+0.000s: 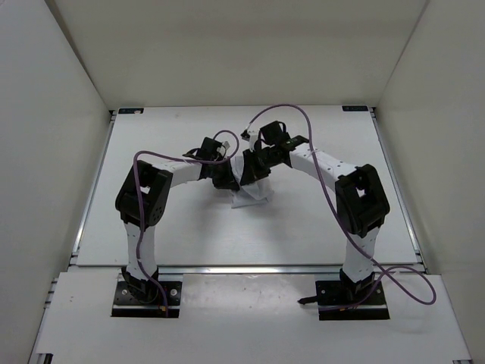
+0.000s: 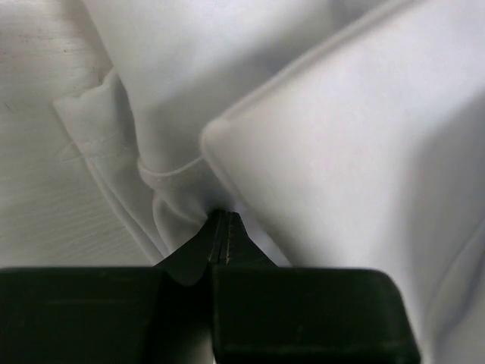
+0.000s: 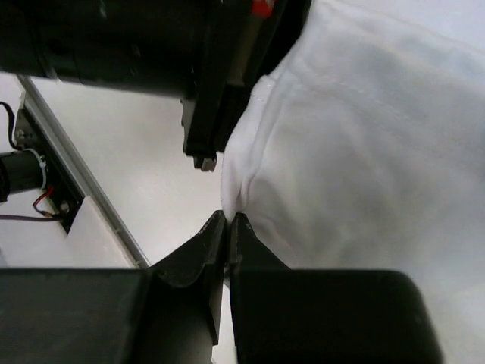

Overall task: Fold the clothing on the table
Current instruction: Fold the skirt

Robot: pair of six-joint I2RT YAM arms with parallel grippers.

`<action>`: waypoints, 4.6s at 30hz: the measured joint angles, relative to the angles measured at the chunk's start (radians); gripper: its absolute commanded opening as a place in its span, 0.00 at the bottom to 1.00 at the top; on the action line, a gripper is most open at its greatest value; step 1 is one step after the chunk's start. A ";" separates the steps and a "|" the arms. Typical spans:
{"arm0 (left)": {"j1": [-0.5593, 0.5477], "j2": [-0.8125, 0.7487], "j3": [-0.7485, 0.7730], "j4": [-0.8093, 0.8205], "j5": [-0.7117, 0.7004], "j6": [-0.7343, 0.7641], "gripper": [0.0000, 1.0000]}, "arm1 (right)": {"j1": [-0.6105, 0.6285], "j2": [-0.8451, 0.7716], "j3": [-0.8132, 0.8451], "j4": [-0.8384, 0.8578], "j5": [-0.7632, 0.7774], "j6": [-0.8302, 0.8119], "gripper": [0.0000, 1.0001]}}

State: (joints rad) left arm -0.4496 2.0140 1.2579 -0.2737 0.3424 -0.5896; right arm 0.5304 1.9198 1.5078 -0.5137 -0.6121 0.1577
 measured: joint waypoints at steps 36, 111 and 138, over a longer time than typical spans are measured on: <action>0.163 -0.170 -0.214 0.170 0.198 -0.109 0.69 | -0.029 -0.117 -0.225 0.132 0.082 0.043 0.47; 0.150 -0.056 -0.038 0.509 0.279 -0.525 0.00 | 0.117 -0.158 -0.608 0.739 0.542 0.236 0.00; 0.182 -0.109 -0.051 0.454 0.298 -0.505 0.00 | 0.008 0.005 -0.436 0.679 0.642 0.379 0.00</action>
State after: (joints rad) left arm -0.2676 1.9045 1.2072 0.1806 0.6407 -1.0950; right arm 0.5385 1.9251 1.0721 0.1658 0.0299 0.5365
